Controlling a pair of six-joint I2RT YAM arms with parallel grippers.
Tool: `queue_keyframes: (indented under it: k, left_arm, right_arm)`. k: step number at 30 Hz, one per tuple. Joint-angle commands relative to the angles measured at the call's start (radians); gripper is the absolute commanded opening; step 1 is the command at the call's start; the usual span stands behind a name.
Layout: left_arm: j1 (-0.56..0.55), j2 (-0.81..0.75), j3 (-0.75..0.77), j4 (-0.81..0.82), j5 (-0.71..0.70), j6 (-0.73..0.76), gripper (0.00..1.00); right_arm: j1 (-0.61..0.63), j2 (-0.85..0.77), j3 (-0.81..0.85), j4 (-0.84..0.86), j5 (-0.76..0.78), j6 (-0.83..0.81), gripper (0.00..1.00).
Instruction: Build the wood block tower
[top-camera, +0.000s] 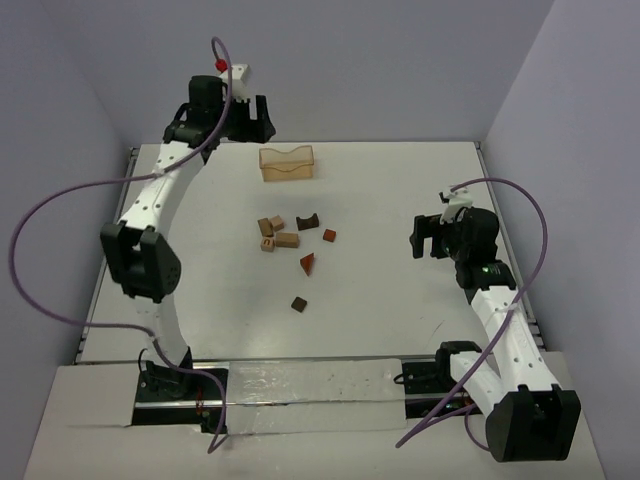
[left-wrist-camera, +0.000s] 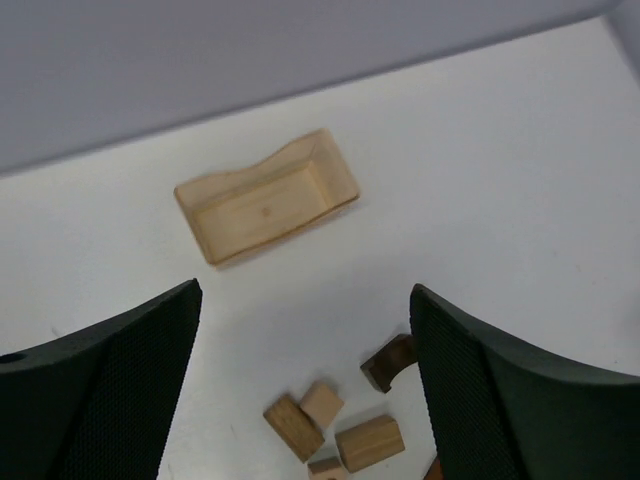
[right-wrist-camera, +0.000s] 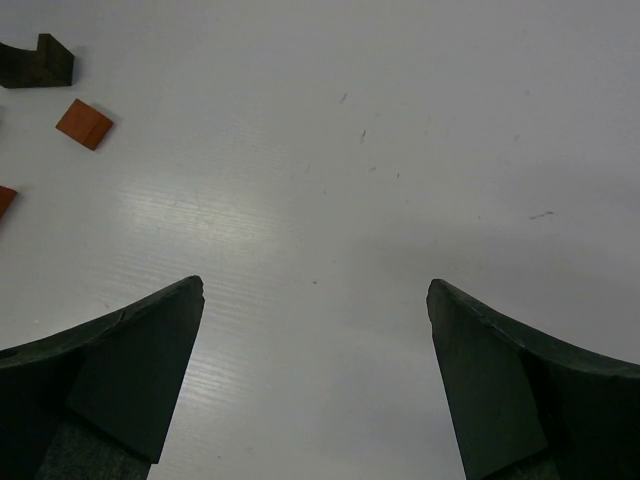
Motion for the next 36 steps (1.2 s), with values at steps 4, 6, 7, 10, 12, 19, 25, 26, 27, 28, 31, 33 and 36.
queue_keyframes:
  k: [4, 6, 7, 10, 12, 19, 25, 26, 27, 28, 31, 33, 36]
  left_arm:
    - [-0.019, -0.333, -0.378, 0.018, 0.220, 0.180, 0.86]
    - [-0.022, -0.410, -0.450, 0.023, 0.242, 0.237, 0.86]
    - [-0.023, -0.431, -0.479, 0.022, 0.257, 0.257, 0.86]
    - [-0.034, -0.472, -0.547, 0.001, 0.340, 0.318, 0.85]
    - [-0.052, -0.500, -0.591, 0.001, 0.371, 0.358, 0.83]
    - [-0.186, -0.516, -0.693, 0.058, 0.289, 0.489, 0.78]
    - [-0.199, -0.431, -0.682, -0.024, 0.436, 0.642, 0.68]
    - [-0.197, -0.425, -0.686, -0.028, 0.449, 0.658, 0.68]
    - [-0.199, -0.416, -0.694, -0.022, 0.458, 0.671, 0.69]
    - [-0.199, -0.411, -0.704, -0.008, 0.457, 0.688, 0.70]
    - [-0.200, -0.394, -0.710, 0.007, 0.445, 0.714, 0.70]
    - [-0.199, -0.360, -0.680, -0.016, 0.437, 0.749, 0.70]
    - [-0.198, -0.284, -0.626, -0.060, 0.411, 0.767, 0.67]
  right_arm:
    - [-0.007, -0.041, 0.053, -0.020, -0.078, -0.034, 1.00]
    - [-0.007, -0.040, 0.056, -0.023, -0.089, -0.039, 1.00]
    - [-0.008, -0.041, 0.057, -0.026, -0.093, -0.043, 1.00]
    - [-0.007, -0.051, 0.054, -0.040, -0.142, -0.062, 1.00]
    - [-0.007, -0.063, 0.047, -0.049, -0.178, -0.078, 1.00]
    - [-0.013, -0.066, 0.040, -0.063, -0.202, -0.108, 1.00]
    - [-0.016, -0.057, 0.044, -0.071, -0.219, -0.115, 1.00]
    - [-0.018, -0.060, 0.041, -0.070, -0.219, -0.117, 1.00]
    - [-0.018, -0.063, 0.041, -0.070, -0.219, -0.119, 1.00]
    - [-0.022, -0.067, 0.038, -0.073, -0.220, -0.118, 1.00]
    - [-0.025, -0.069, 0.040, -0.077, -0.236, -0.118, 1.00]
    - [-0.030, -0.065, 0.043, -0.084, -0.240, -0.120, 1.00]
    - [-0.033, -0.064, 0.047, -0.090, -0.236, -0.119, 1.00]
